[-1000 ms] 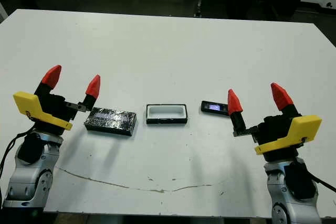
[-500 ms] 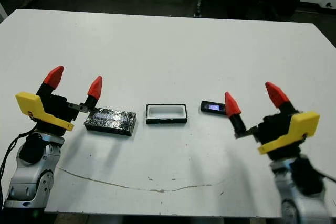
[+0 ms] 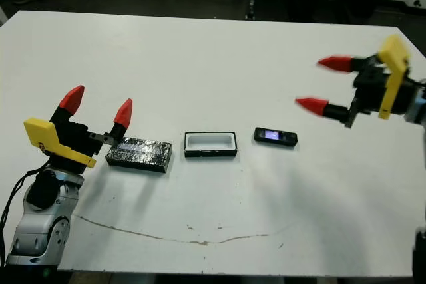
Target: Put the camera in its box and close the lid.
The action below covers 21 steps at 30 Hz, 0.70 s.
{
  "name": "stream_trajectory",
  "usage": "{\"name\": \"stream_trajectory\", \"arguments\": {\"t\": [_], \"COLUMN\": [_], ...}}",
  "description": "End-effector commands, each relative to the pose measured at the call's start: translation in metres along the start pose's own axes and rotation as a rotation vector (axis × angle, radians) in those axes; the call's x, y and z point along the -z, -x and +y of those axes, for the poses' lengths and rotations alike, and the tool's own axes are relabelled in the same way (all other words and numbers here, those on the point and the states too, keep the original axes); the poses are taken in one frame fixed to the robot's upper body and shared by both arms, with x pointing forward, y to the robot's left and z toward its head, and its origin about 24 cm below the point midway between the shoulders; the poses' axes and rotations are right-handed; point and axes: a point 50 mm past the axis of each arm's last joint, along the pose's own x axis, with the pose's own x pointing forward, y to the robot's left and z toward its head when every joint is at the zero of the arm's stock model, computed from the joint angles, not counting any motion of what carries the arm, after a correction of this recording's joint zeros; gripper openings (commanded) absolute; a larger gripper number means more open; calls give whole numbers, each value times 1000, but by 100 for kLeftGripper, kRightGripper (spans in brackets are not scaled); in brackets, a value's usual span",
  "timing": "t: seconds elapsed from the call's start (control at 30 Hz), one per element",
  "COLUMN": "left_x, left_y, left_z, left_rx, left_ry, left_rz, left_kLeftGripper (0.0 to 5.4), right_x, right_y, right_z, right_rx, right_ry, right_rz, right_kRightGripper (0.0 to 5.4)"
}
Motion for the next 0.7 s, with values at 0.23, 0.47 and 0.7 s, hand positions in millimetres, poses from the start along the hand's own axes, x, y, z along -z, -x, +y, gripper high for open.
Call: {"name": "stream_trajectory", "arguments": {"t": [0.23,0.47,0.7], "left_x": [2,2,1], "left_y": [1,1,0], "left_z": [2,1,1], "left_rx": [-8,-20,-21], "left_ry": [-16,-14,-17], "left_rz": [19,20,25], "left_kLeftGripper": [540,540,540], "right_x": [3,12,20], "right_y": [-29,-44,-55], "right_z": [-2,1,5], "right_rx": [-157,-194,-220], "right_ry": [130,138,131], "right_rz": [156,201,224], "right_kRightGripper": [539,539,539]}}
